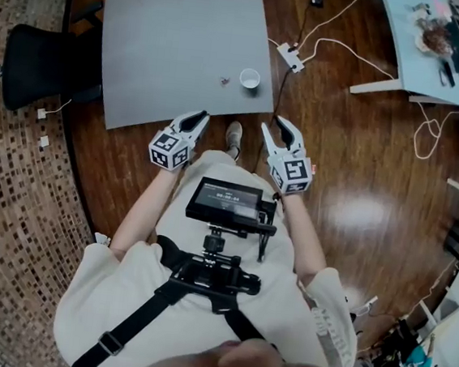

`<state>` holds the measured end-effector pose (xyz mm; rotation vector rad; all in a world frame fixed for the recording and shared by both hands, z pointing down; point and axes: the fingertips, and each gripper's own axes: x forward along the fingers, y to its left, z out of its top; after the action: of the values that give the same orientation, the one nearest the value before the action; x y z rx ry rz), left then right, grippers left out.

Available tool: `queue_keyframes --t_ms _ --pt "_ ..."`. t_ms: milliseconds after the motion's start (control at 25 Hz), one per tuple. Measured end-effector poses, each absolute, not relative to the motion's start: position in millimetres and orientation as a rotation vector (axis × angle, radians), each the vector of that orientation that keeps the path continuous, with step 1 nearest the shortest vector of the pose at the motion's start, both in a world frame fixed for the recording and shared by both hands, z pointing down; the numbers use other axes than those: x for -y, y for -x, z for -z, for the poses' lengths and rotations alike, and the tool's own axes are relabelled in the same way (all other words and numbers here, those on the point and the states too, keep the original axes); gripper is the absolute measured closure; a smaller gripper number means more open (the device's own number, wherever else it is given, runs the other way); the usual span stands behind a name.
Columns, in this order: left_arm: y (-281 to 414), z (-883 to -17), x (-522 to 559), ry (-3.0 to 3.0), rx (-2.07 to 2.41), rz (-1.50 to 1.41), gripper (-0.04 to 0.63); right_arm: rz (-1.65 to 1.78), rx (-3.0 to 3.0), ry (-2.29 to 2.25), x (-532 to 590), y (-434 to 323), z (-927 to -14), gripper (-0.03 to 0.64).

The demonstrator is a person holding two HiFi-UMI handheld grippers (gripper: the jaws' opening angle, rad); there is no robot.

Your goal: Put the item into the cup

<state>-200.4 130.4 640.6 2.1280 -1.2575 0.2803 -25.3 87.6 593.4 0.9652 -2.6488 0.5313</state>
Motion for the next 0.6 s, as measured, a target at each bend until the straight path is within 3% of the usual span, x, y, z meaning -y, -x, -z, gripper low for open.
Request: queue_keyframes --t_ms 600 --pt "195.6 -703.5 -50.8 -2.209 1.087 -0.583 0.540 -0.535 2.588 -1.086 -16.5 20.7 -607.5 0.457"
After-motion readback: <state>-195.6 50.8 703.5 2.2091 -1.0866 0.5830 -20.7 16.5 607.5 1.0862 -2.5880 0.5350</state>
